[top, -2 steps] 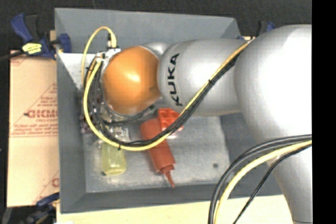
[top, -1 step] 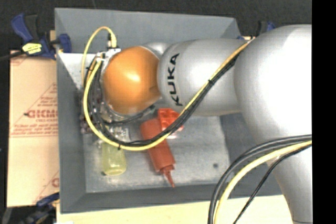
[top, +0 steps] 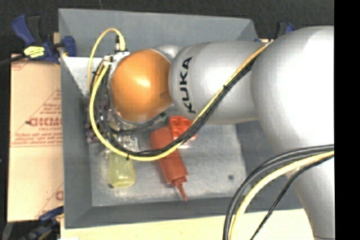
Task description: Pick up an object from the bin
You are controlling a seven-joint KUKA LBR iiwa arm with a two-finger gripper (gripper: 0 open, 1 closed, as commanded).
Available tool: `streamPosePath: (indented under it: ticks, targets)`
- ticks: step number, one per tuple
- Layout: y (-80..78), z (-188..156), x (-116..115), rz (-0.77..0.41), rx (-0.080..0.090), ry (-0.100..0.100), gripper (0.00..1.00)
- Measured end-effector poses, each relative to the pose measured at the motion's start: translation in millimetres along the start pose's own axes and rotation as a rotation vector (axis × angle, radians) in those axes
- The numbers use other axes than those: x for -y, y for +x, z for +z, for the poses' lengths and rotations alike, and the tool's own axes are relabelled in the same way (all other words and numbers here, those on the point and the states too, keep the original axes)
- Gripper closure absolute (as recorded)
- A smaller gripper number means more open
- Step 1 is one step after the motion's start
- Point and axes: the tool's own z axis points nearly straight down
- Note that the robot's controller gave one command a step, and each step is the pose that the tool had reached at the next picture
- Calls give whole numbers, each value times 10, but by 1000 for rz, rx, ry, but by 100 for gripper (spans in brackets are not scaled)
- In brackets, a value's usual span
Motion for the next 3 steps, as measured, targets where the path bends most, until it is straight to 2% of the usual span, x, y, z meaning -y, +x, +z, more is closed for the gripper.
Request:
streamPosePath:
  ticks: [1, 2, 3]
  targets:
    - [-1, -354, -16, 1, -2, -7, 100]
    - [-12, -659, 13, 4, 1, 1, 100]
    - [-12, -820, 10, 4, 1, -2, 100]
